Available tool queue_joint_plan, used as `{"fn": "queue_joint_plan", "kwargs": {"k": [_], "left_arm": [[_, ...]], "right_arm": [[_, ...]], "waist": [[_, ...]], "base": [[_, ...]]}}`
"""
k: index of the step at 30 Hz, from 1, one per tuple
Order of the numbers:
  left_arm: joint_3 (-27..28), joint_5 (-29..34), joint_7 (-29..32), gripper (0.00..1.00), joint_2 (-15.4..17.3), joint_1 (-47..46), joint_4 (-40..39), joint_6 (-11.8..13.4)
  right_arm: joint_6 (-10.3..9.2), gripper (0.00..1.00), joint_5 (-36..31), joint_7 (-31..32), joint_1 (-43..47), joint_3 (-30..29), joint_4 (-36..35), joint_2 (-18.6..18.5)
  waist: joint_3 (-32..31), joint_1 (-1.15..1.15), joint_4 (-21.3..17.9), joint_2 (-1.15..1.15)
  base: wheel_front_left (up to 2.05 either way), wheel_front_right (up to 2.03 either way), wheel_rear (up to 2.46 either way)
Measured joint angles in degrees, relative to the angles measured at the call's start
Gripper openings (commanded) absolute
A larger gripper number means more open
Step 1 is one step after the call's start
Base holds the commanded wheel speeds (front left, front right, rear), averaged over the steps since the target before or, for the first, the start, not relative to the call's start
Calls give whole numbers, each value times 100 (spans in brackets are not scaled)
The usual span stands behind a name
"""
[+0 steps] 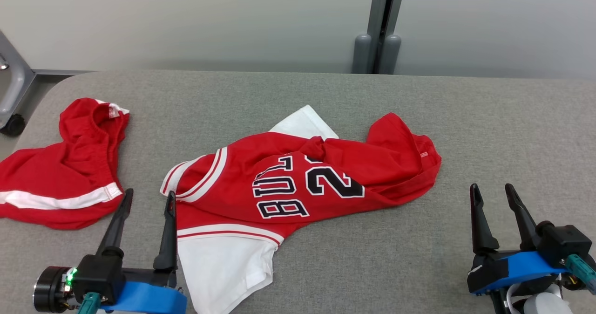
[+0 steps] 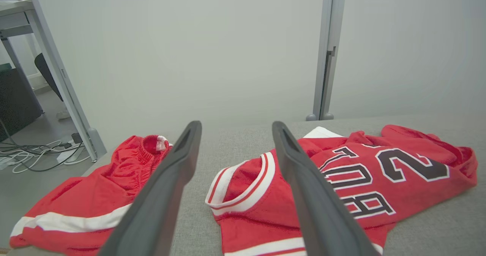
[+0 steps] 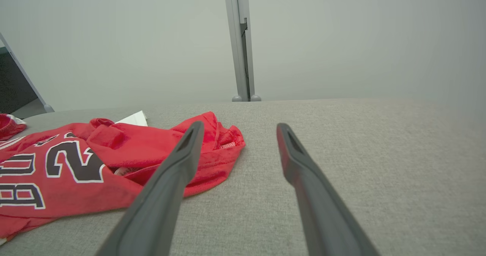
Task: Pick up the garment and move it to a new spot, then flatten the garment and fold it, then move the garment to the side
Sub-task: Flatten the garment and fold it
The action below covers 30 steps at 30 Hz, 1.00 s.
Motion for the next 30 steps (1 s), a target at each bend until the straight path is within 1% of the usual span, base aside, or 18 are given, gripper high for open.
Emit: {"fn": "queue_joint_plan", "kwargs": {"k": [7, 14, 17, 21, 26, 30], "left_arm": [[264, -105, -311, 100, -99, -401, 282, 36], [647, -144, -441, 100, -175, -689, 641, 76], [780, -132, -449, 100, -232, -769, 728, 19], [905, 89, -455, 100, -316, -809, 803, -115], [1105, 255, -456, 100, -561, -794, 909, -336], [1412, 404, -456, 100, -818, -738, 858, -510]], "right_arm": [[0, 100, 7, 0, -55, 4, -1, -12], [0, 100, 16, 0, -92, -26, -3, -16], [0, 100, 16, 0, -122, -38, -8, -14], [0, 100, 14, 0, -144, -52, -9, -12], [0, 100, 8, 0, -175, -81, 10, -5], [0, 100, -2, 0, -195, -89, 40, 5]], "waist": [[71, 1, -251, 0], [195, 1, -433, 0], [233, 1, -466, 0], [271, 1, -485, 0], [296, 1, -460, 0], [311, 1, -415, 0]], "base": [[0, 0, 0], [0, 0, 0], [0, 0, 0], [0, 0, 0], [0, 0, 0], [0, 0, 0]]}}
